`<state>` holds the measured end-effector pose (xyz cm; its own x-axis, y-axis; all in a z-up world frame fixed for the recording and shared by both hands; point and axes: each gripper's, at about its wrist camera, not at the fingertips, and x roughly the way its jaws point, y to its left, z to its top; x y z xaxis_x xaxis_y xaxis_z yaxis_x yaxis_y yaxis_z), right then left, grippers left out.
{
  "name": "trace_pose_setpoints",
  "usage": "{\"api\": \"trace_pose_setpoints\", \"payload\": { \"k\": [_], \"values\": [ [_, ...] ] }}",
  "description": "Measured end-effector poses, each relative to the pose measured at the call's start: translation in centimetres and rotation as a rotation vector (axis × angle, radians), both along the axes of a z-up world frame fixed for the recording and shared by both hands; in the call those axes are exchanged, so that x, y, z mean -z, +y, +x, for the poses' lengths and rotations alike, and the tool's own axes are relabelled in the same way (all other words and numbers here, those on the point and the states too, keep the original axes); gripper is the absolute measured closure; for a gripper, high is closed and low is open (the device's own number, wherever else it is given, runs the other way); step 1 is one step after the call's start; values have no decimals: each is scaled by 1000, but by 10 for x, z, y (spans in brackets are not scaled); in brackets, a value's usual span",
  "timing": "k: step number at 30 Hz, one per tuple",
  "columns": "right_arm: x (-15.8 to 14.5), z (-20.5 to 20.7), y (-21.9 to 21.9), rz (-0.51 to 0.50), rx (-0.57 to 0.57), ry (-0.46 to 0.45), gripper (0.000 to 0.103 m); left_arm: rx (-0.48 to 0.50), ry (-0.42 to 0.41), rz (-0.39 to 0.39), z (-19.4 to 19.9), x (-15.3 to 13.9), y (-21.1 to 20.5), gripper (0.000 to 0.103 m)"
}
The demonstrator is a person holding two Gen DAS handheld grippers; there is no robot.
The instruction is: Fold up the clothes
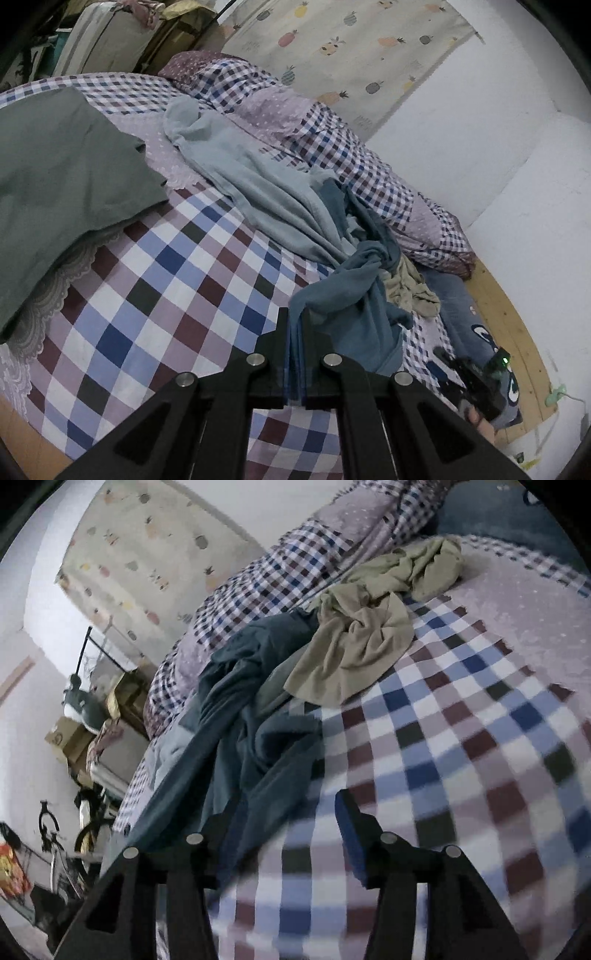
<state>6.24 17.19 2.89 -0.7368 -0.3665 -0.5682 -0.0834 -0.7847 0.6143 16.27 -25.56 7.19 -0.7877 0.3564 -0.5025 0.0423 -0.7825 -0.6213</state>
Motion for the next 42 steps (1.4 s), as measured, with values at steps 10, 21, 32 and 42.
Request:
{"api": "trace_pose_setpoints", "payload": {
  "k": [10,21,32,42],
  "values": [
    [28,-63,-25,49,34,-64,49,7,-32,-8,-6,6,5,101],
    [11,-25,-1,52,120,24,99,-14,-36,15,-4,7,3,101],
    [-72,112,51,30,194,229,100,13,4,102,-6,2,5,101],
    [-22,134,3,78,-33,12,100,-33,66,152,5,-9,-8,101]
  ]
}}
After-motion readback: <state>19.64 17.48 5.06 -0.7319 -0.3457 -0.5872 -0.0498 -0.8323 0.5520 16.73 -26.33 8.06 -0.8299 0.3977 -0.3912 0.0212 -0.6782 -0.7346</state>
